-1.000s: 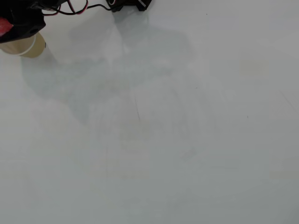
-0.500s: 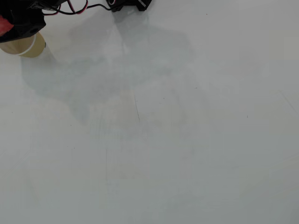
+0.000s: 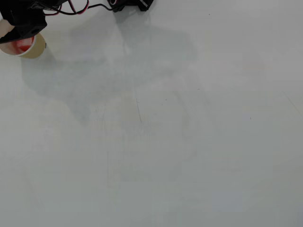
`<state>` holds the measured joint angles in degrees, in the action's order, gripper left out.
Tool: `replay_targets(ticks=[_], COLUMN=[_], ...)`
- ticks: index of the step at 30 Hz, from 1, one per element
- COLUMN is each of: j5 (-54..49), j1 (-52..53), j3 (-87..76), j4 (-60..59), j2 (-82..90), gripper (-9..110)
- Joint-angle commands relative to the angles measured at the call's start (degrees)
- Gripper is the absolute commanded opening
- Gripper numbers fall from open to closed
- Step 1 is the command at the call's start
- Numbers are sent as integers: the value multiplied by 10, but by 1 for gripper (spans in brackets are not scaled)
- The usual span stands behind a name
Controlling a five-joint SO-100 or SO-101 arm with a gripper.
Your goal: Pick up the cube and drop it in the cup.
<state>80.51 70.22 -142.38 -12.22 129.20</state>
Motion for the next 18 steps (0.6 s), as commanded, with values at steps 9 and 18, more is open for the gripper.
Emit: replay_targets(ticks=[9,18], j5=[3,2], j1=[1,-1], j3=[72,62], j4=[-36,-40], j2=[14,21], gripper=[34,34])
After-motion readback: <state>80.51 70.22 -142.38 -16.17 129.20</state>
